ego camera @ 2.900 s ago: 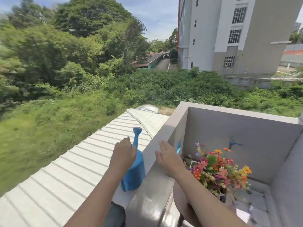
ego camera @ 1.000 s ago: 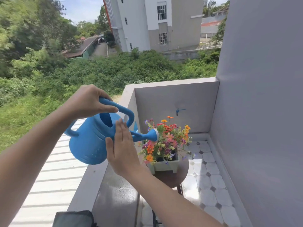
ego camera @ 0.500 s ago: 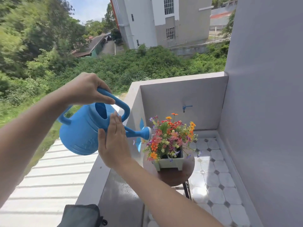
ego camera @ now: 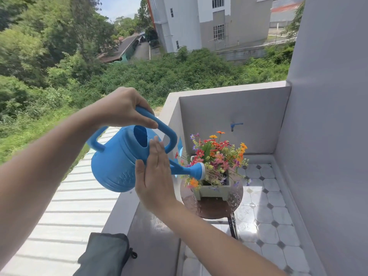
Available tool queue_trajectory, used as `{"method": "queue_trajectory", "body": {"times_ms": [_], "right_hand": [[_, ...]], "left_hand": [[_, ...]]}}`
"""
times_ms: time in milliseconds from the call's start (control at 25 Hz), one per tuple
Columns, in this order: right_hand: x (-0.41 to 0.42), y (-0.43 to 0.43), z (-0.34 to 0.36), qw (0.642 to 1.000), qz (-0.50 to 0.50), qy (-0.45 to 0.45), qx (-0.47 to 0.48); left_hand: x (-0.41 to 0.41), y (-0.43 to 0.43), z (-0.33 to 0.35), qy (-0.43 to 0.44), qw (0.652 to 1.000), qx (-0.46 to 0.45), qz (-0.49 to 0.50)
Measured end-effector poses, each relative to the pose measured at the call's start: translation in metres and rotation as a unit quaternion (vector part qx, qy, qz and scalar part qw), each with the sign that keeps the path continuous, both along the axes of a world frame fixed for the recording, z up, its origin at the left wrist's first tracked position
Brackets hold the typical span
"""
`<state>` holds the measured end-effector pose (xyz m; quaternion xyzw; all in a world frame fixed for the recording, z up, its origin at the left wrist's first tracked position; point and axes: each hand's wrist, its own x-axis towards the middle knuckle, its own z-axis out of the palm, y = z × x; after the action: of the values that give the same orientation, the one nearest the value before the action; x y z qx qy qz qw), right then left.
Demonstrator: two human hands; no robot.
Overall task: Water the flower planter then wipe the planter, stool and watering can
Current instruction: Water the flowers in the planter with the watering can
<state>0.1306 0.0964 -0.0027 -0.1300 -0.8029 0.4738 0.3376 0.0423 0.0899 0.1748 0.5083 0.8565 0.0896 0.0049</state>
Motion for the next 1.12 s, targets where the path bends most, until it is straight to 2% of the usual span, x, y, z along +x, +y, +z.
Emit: {"method": "queue_trajectory", "body": {"times_ms": [280, 640, 920, 1120], "right_hand": [[-0.001, 0.025, 0.001, 0.999, 0.031, -0.021, 0.024], [0.007, -0.006, 0.004, 0.998, 0.056, -0.006, -0.022], [0.013, 0.022, 0.003, 0.999, 0.007, 0.035, 0.005], [-0.006, 0.037, 0.01, 0.999, 0.025, 0.043, 0.015]], "left_hand": [[0.005, 0.0, 0.0, 0.015, 0.999, 0.025, 0.041], [0.014, -0.008, 0.007, 0.019, 0.998, -0.038, 0.043], [0.019, 0.01, 0.008, 0.013, 1.0, 0.002, 0.022], [0.015, 0.014, 0.019, 0.034, 0.999, 0.016, 0.036]]}}
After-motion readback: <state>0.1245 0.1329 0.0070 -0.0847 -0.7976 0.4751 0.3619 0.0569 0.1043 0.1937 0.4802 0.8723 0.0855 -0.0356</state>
